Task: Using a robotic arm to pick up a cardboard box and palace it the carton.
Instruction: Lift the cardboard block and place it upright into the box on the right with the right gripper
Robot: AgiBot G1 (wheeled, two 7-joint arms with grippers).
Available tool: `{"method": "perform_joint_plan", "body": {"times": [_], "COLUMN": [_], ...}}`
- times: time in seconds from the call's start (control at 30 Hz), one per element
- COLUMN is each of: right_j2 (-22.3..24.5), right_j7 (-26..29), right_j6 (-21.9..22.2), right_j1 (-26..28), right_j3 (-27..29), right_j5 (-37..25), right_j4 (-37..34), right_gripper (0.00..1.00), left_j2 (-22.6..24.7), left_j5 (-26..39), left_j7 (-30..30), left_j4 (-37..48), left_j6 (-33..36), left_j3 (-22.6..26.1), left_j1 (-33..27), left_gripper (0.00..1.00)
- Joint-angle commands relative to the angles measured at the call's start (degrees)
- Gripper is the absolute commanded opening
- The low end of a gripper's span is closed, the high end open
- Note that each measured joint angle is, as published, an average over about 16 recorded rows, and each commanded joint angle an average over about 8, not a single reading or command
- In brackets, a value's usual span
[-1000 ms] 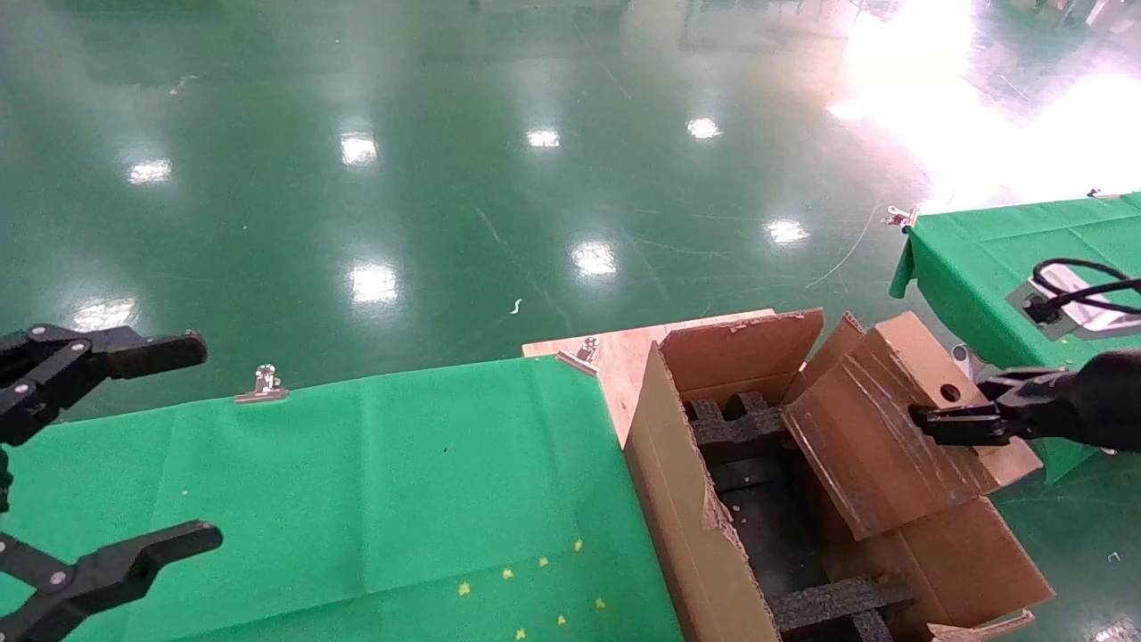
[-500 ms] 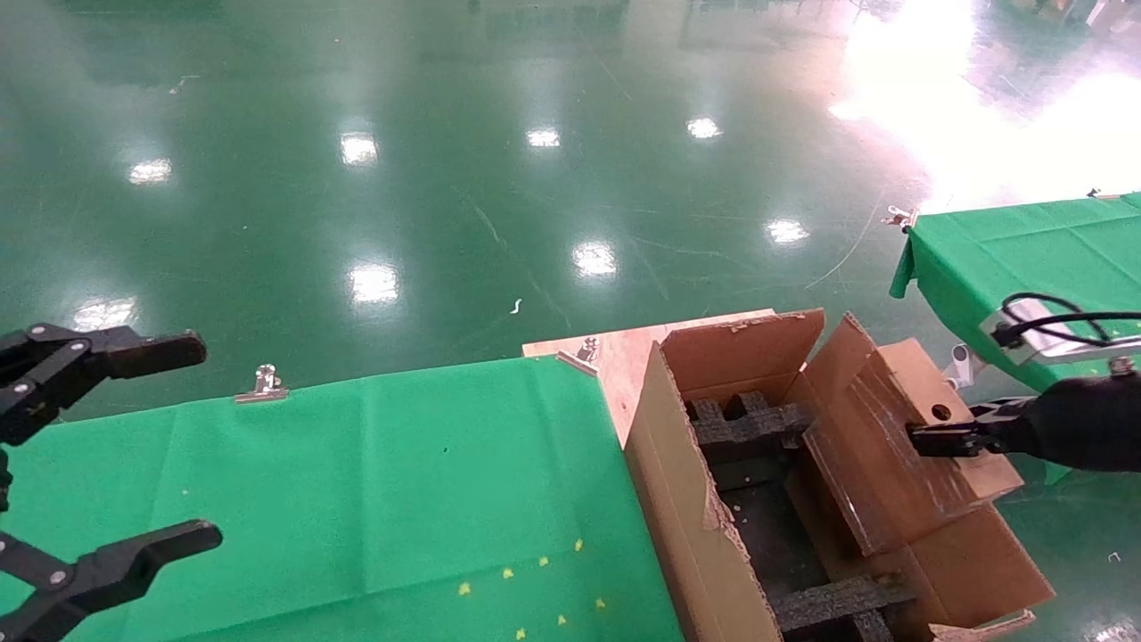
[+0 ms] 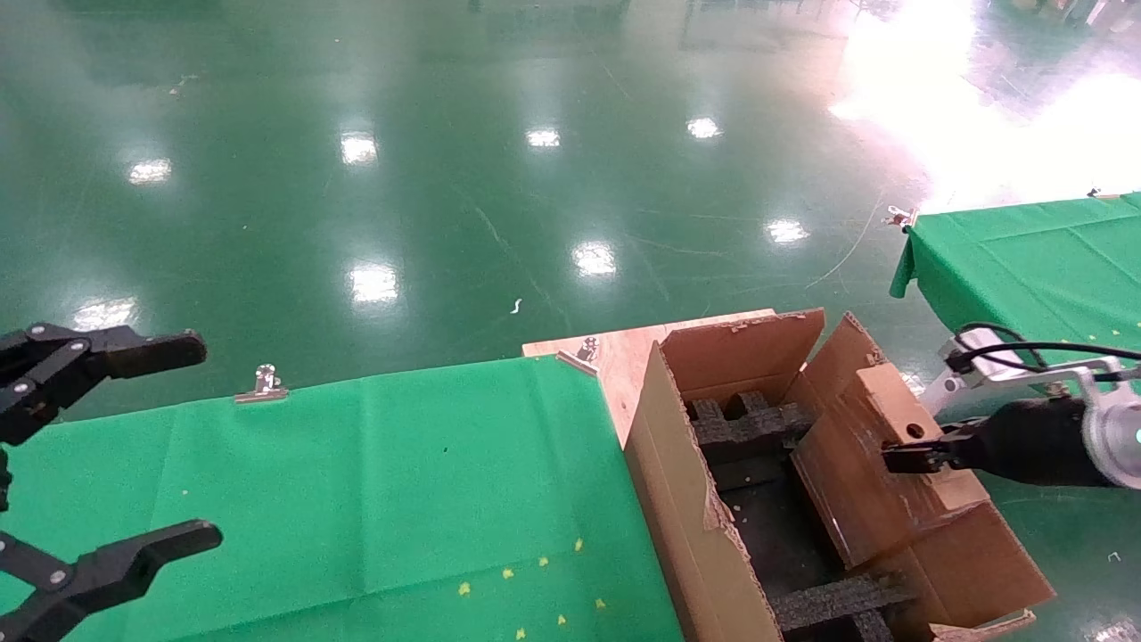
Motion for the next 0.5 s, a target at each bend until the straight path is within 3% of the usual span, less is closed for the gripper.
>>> {"method": "perform_joint_plan", "body": {"times": [0.03, 0.5], "right_j2": [-0.93, -9.24], "right_j7": [-0.19, -3.13], "right_j6": [0.90, 4.49], "right_j1": [-1.03, -7.98], "right_j3": [-0.33, -1.41], "right_j5": [0.53, 3.95], "right_j4": [-0.88, -10.00], "right_gripper": [0.00, 0.00], "left_j2": [0.00, 0.00], "left_j5": [0.00, 0.00], "left_j7": [0.00, 0.00], "left_j4": [0.00, 0.00], "left_j6": [0.00, 0.00], "left_j3": [0.00, 0.00], "left_j1": [0.00, 0.00], "left_gripper": [1.00, 1.00]}}
